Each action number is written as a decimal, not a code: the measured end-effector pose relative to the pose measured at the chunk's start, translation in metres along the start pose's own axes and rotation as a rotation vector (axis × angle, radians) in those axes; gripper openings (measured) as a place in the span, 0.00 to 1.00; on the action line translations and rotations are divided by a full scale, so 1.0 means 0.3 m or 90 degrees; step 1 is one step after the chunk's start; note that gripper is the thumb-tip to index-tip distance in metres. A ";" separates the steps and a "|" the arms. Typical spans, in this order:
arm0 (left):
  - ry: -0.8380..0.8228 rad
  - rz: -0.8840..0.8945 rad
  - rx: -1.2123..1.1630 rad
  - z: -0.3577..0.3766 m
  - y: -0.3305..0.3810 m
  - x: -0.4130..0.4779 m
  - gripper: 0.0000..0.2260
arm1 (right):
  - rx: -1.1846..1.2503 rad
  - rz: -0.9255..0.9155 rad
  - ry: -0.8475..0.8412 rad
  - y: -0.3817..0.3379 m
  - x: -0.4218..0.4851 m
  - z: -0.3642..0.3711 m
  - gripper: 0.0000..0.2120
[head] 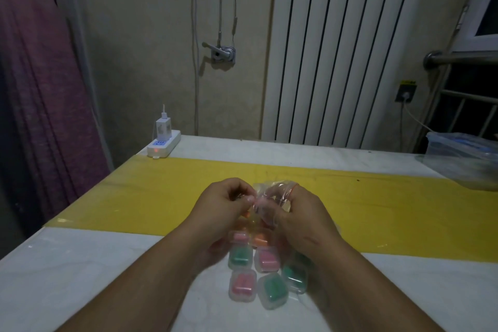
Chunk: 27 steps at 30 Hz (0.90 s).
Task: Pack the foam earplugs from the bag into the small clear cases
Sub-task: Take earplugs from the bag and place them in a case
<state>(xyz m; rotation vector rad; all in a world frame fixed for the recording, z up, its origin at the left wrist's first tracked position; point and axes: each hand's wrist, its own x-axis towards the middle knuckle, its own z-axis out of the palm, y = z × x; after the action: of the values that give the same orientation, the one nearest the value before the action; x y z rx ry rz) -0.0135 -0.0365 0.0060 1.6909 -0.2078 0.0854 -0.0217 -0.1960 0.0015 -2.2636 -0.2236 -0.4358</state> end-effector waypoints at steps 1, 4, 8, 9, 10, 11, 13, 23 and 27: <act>0.002 -0.002 0.004 0.001 0.002 -0.001 0.08 | -0.003 0.005 0.007 -0.004 -0.002 -0.002 0.07; 0.086 0.010 0.056 -0.011 -0.003 0.011 0.07 | 0.000 0.029 0.044 -0.007 -0.001 -0.006 0.09; 0.217 0.009 0.102 -0.045 -0.030 0.043 0.07 | 0.039 0.027 0.087 0.002 0.003 -0.017 0.09; 0.245 -0.003 0.107 -0.051 -0.038 0.049 0.07 | 0.042 0.033 0.085 0.006 0.004 -0.023 0.09; 0.275 -0.015 0.116 -0.058 -0.047 0.056 0.07 | 0.043 0.043 0.083 0.007 0.004 -0.031 0.09; 0.302 -0.025 0.131 -0.067 -0.053 0.060 0.07 | 0.047 0.052 0.085 0.010 0.004 -0.038 0.08; 0.338 -0.035 0.164 -0.083 -0.058 0.063 0.05 | 0.067 0.071 0.095 0.013 0.001 -0.054 0.08; 0.397 -0.036 0.432 -0.101 -0.031 0.042 0.12 | 0.288 0.136 0.037 0.003 -0.010 -0.113 0.06; 0.321 0.205 0.405 -0.048 0.013 0.004 0.07 | 0.344 0.160 0.033 0.005 -0.009 -0.122 0.07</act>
<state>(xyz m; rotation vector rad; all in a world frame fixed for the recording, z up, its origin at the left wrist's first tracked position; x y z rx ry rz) -0.0121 -0.0226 0.0119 2.1831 -0.0703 0.8857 -0.0325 -0.2244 0.0221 -1.7192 -0.0209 -0.2610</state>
